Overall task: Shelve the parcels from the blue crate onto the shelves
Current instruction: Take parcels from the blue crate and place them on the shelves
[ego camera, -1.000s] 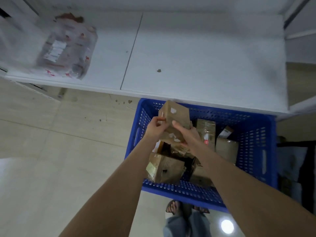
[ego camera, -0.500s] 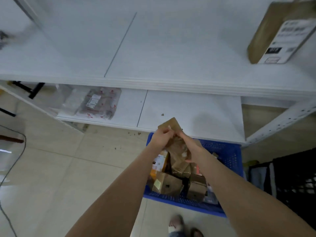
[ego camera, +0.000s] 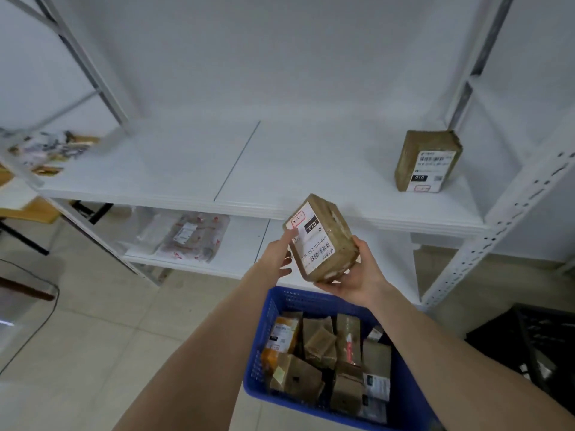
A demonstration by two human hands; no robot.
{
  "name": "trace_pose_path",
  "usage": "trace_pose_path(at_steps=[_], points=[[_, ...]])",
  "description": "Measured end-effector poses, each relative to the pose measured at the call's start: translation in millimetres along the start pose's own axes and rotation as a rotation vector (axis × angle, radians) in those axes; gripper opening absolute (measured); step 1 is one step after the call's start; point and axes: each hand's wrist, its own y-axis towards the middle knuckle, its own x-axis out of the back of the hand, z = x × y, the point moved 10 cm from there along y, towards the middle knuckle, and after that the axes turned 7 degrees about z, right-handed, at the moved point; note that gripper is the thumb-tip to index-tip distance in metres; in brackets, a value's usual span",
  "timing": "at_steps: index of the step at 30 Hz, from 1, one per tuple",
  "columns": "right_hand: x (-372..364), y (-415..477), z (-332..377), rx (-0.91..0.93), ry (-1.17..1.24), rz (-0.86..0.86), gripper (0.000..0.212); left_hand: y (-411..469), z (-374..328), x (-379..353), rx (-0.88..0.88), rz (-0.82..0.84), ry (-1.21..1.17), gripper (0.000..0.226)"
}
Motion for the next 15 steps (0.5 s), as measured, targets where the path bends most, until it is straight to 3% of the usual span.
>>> trace_pose_path(at_steps=[4,10,15], points=[[-28,-16,12,-0.065,-0.015,0.102,0.074,-24,-46,-10,-0.139,0.030,-0.080,0.051],[-49,-39,26,-0.095,-0.120,0.128,0.078,-43,-77,0,-0.216,-0.013,-0.152,0.051],[-47,-37,50,0.151,0.055,0.040,0.089,-47,-79,4,-0.268,-0.041,-0.288,0.049]])
